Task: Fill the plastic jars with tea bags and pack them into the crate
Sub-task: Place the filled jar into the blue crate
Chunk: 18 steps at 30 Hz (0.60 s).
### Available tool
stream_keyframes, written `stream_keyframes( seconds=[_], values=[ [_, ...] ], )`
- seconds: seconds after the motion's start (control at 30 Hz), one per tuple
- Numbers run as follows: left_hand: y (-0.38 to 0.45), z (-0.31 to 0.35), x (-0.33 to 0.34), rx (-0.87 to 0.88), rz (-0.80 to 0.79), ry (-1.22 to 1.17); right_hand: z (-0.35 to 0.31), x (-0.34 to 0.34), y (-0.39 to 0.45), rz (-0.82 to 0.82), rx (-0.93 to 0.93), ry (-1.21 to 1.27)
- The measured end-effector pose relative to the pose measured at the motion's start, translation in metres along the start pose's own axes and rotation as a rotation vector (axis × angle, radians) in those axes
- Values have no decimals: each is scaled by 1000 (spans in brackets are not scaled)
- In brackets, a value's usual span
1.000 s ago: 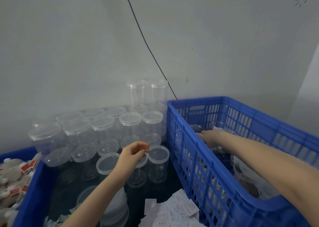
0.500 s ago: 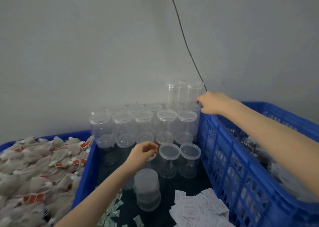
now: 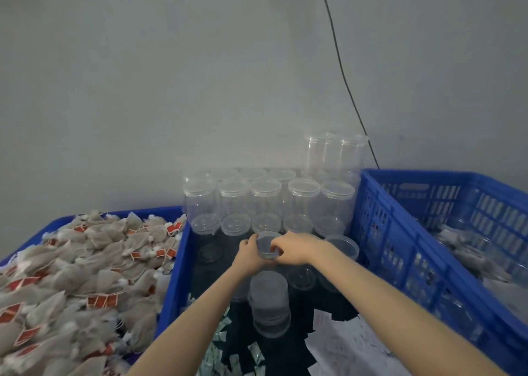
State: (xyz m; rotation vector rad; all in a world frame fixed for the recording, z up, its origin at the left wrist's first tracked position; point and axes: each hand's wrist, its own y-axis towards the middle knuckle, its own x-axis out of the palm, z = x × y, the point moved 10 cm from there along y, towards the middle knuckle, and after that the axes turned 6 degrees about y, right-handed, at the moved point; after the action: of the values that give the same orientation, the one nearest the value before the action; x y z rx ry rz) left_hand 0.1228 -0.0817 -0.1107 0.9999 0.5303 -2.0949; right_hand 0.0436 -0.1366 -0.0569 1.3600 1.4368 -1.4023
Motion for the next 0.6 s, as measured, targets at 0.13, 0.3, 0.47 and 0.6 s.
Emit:
stream_keyframes(
  seconds=[0.13, 0.3, 0.47, 0.6],
  values=[
    [4, -6, 10, -48, 56, -120, 1, 10, 5, 101, 8, 111],
    [0, -5, 3, -57, 180, -134, 7, 10, 1, 205, -8, 145],
    [-15, -2, -25, 40, 319, -211, 11, 0, -6, 328, -47, 250],
    [-28, -8, -56, 106, 417, -243, 10, -4, -15, 429, -52, 296]
  ],
)
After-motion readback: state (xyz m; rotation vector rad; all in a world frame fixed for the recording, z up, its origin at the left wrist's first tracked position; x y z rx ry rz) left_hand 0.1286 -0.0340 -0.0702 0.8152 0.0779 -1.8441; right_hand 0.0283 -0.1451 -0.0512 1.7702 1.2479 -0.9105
